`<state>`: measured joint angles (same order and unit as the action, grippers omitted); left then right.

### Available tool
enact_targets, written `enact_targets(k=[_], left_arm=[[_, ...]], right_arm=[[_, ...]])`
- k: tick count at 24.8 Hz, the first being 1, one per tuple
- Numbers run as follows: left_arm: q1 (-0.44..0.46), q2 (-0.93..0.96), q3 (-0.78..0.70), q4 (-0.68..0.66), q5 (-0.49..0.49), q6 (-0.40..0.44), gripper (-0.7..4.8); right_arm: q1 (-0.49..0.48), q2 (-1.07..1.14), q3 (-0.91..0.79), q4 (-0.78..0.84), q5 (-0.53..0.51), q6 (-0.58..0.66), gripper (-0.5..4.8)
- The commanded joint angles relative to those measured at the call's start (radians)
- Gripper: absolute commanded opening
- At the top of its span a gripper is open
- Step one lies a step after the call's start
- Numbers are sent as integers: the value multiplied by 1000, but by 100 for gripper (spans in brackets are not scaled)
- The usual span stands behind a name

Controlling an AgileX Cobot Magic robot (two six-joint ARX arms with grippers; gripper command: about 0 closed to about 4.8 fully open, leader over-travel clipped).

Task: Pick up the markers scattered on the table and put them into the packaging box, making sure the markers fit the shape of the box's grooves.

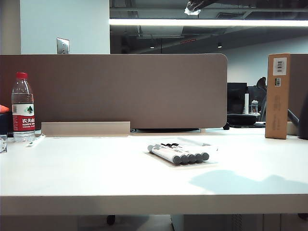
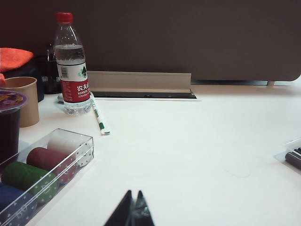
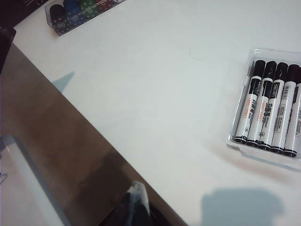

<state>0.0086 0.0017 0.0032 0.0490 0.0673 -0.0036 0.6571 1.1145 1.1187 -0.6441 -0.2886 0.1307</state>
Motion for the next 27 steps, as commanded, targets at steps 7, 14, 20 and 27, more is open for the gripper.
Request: enact_targets(k=[7, 14, 20, 27], left_arm=[[-2, 1, 5, 12, -2, 3, -5], [-2, 1, 5, 12, -2, 3, -5], [-2, 1, 5, 12, -2, 3, -5], [-2, 1, 5, 12, -2, 3, -5]], right_arm=[[1, -3, 5, 13, -2, 3, -5], [0, -4, 5, 22, 44, -9, 1], [0, -3, 5, 66, 256, -11, -1], [-28, -59, -43, 74, 734, -10, -1]])
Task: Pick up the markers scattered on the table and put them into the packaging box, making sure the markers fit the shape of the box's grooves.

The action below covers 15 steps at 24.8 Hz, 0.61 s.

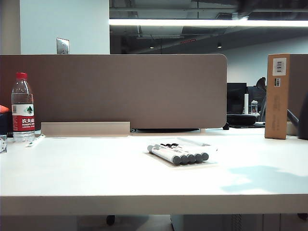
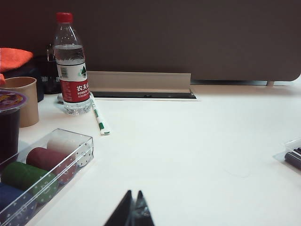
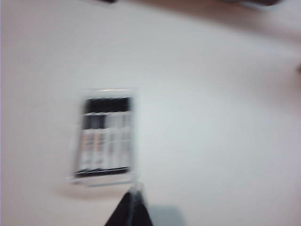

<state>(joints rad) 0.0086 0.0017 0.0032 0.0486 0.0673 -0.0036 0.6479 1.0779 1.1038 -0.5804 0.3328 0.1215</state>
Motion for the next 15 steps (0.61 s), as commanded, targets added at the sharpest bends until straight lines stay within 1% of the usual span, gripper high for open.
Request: enact_targets(k=[1, 4, 7, 9, 12, 14, 15], left_arm=[[-2, 1, 5, 12, -2, 3, -5], [-2, 1, 5, 12, -2, 3, -5], [-2, 1, 5, 12, -2, 3, -5], [-2, 1, 5, 12, -2, 3, -5], [-2, 1, 5, 13, -2, 3, -5], [-2, 1, 5, 12, -1, 3, -5], [-2, 1, 5, 12, -2, 3, -5]], right_arm=[[-33, -34, -44, 10, 126, -1, -1], [-89, -77, -116, 17, 128, 16, -1], [-148, -135, -218, 77, 90, 41, -1], [-187, -183, -304, 152, 43, 42, -1], [-242, -261, -437, 263, 0, 43, -1], [-316, -391, -607, 380, -70, 43, -1], [-332, -424, -642, 394, -92, 43, -1]])
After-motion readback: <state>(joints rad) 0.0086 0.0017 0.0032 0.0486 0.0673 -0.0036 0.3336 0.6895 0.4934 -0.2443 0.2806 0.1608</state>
